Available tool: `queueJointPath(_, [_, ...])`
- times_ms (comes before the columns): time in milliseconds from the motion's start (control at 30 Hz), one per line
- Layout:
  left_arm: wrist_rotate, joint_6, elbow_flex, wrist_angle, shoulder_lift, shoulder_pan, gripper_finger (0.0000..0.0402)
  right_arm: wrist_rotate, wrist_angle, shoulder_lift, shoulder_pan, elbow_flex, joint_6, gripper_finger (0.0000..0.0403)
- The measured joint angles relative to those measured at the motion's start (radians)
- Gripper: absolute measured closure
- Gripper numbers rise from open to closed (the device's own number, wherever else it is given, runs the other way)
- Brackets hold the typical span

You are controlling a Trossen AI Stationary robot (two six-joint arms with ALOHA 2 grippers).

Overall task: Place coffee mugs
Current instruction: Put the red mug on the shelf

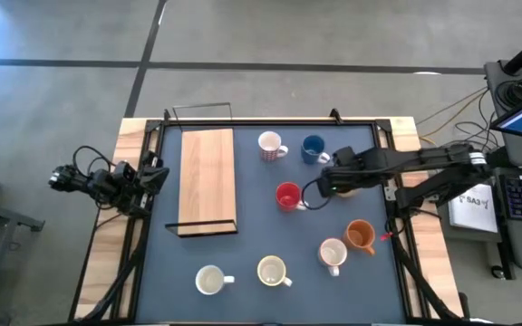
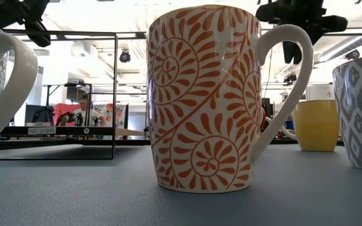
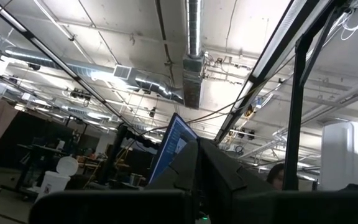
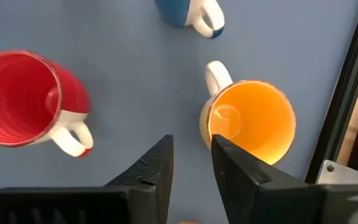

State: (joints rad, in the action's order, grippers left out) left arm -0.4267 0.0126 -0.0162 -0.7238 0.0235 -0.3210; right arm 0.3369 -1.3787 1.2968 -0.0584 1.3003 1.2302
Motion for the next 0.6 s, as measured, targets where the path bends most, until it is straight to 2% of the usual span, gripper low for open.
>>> queueJointPath(133, [0.0, 0.0, 0.0, 0.0, 0.0, 0.0, 0.0402, 0.001, 0.021, 0.035, 0.011, 0.0, -0.057, 0.0267])
queueJointPath(233, [0.0, 0.0, 0.0, 0.0, 0.0, 0.0, 0.0402, -0.022, 0.151, 0.061, 0.012, 0.0, -0.232, 0.0249])
queueJointPath(333, [0.0, 0.0, 0.0, 0.001, 0.0, 0.0, 0.0402, -0.132, 0.32, 0.089, 0.011, 0.0, -0.45, 0.0239])
queueJointPath(433, [0.0, 0.0, 0.0, 0.002, 0.0, 0.0, 0.0402, -0.193, 0.405, 0.123, 0.021, 0.0, -0.426, 0.0237])
queueJointPath(600, [0.0, 0.0, 0.0, 0.01, 0.0, 0.0, 0.0402, -0.183, 0.411, 0.17, 0.053, 0.0, -0.3, 0.0236])
